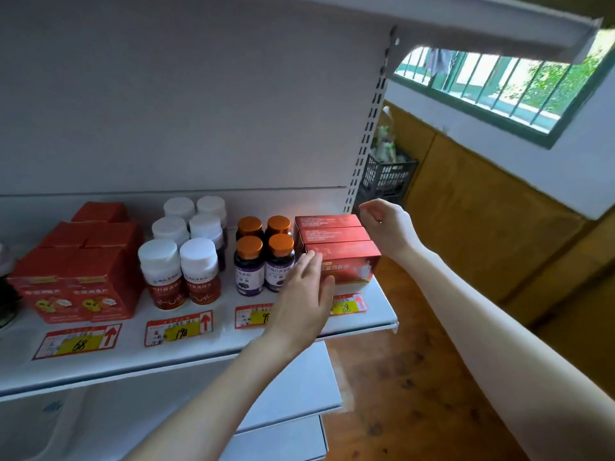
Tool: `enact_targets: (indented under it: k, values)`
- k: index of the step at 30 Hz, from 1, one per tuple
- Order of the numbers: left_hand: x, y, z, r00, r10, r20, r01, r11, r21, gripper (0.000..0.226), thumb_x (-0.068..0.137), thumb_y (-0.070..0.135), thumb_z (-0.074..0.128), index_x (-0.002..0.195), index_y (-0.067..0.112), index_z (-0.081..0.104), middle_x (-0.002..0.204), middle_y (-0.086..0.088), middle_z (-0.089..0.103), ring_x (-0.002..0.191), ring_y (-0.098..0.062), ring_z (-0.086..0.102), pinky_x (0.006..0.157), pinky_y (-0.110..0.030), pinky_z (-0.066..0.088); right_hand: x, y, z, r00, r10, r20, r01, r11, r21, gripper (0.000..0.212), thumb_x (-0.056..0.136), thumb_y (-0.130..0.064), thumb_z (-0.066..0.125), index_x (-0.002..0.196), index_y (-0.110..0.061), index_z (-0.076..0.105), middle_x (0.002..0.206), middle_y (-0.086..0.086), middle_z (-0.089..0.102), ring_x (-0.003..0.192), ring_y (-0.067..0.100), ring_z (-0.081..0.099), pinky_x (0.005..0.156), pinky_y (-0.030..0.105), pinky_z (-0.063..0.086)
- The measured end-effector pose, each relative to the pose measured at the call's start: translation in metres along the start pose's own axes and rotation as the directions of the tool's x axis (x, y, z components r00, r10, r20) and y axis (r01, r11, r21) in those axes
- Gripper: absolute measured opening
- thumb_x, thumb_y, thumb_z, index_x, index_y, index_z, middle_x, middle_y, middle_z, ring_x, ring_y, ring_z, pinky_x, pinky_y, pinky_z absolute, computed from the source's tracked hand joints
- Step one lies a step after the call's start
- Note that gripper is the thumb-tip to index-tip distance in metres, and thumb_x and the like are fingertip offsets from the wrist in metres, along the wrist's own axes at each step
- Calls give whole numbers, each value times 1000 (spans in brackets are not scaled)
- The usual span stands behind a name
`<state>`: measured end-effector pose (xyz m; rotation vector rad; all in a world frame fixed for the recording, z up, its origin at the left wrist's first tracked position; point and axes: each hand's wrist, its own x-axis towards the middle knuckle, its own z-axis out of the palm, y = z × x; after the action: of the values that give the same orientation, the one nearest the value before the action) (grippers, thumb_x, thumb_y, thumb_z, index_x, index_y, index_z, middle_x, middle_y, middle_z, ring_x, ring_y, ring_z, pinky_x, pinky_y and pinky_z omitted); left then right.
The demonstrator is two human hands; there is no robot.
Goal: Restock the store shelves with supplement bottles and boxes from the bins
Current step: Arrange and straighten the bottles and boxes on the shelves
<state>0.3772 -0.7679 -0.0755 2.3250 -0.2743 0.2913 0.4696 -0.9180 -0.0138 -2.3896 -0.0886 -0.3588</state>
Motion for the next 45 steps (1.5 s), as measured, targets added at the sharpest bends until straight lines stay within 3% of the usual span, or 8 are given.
enact_targets:
  k: [5,15,21,24,30,36,40,45]
  values:
    - [59,18,17,972,-204,-116,189,974,-128,45,100,23,31,143,6,30,150,-8,30,138,-16,25,108,-18,16,22,32,0,996,42,79,-51,992,119,25,94,-18,48,111,-6,62,104,4,63,87,12,54,65,15,41]
    - [107,4,47,891,-433,-139,445,893,71,49,100,24,30,144,2,23,154,-16,16,143,-24,13,113,-28,14,51,73,31,961,112,254,-177,952,249,41,95,-30,46,133,-14,46,133,12,52,117,24,52,100,40,44]
    - [112,1,51,866,-486,-116,496,865,81,52,101,30,27,147,8,18,156,-14,10,143,-25,12,113,-32,16,46,79,43,932,123,342,-265,874,408,48,96,-37,42,140,-18,36,136,6,50,119,21,53,102,44,43]
    - [112,-1,53,857,-506,-98,513,855,74,51,101,31,24,147,9,18,156,-12,9,143,-25,13,112,-33,20,44,79,48,921,110,374,-289,837,465,39,98,-34,37,135,-20,41,119,0,58,110,18,57,99,45,45]
    - [111,-1,53,869,-466,-166,479,876,50,46,101,25,27,142,3,30,149,-11,26,132,-22,35,102,-26,34,48,79,57,925,96,367,-263,860,438,40,99,-35,33,132,-16,44,126,8,55,111,21,55,98,46,46]
    - [111,-4,56,871,-462,-169,470,883,9,45,101,25,28,141,4,31,146,-13,27,128,-24,39,99,-28,39,53,84,61,927,110,360,-264,871,415,35,98,-37,33,126,-19,46,120,10,54,107,22,56,95,47,48]
    - [111,-6,55,868,-470,-161,476,880,-5,42,101,25,28,136,3,38,136,-15,38,120,-24,44,87,-24,38,53,84,57,925,90,369,-253,871,422,35,98,-35,34,125,-17,47,119,9,56,107,21,56,95,46,48]
    - [113,-2,52,866,-475,-158,475,879,-38,43,102,25,26,136,1,39,141,-13,38,126,-24,40,97,-27,36,47,87,55,906,98,412,-306,823,478,42,99,-35,32,137,-17,39,129,6,52,115,20,54,100,44,45]
